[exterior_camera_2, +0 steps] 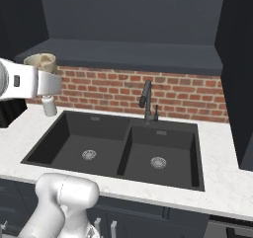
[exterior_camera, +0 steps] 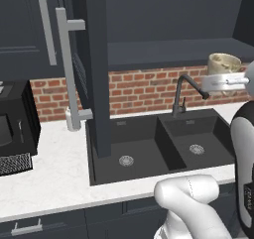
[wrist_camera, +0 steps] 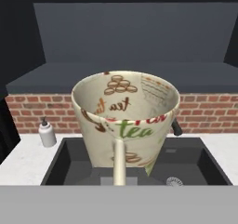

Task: Gather all objects into one cabinet and sort the glasses and bowls to opposite sides.

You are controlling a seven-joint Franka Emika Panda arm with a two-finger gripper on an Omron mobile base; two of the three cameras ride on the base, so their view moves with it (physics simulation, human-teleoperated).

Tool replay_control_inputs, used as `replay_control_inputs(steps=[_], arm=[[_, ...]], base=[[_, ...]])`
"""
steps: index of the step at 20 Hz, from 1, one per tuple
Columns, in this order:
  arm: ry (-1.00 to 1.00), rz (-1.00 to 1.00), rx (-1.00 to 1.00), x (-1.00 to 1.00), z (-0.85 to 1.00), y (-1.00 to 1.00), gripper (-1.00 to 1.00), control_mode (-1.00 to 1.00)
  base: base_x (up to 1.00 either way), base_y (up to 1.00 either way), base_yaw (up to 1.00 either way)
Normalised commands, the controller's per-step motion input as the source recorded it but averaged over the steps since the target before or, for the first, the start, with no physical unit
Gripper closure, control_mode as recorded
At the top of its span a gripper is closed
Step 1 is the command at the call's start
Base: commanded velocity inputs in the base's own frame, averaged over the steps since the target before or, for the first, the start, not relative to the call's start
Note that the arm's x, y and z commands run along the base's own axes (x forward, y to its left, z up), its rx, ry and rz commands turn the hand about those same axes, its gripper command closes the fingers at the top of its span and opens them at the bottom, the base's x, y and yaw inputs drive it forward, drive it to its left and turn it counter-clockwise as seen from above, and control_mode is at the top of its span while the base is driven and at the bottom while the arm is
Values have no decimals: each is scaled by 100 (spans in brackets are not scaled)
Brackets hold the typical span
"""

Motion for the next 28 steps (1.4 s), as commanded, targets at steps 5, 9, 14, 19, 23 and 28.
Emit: replay_control_inputs(steps=[5, 9, 14, 19, 23, 28], arm=[[4, 0, 3, -2, 0, -9, 100, -100], [5, 0, 0, 0, 0, 0, 100, -100], [2, 0, 0, 0, -2, 0, 100, -100], [0, 0, 0, 0, -1, 0, 100, -100], [0, 0, 0, 0, 0, 0, 100, -100], [0, 0, 0, 0, 0, 0, 100, 100]], base=[[0, 0, 0], [0, 0, 0], [0, 0, 0], [0, 0, 0], [0, 0, 0], [-9, 0, 0]])
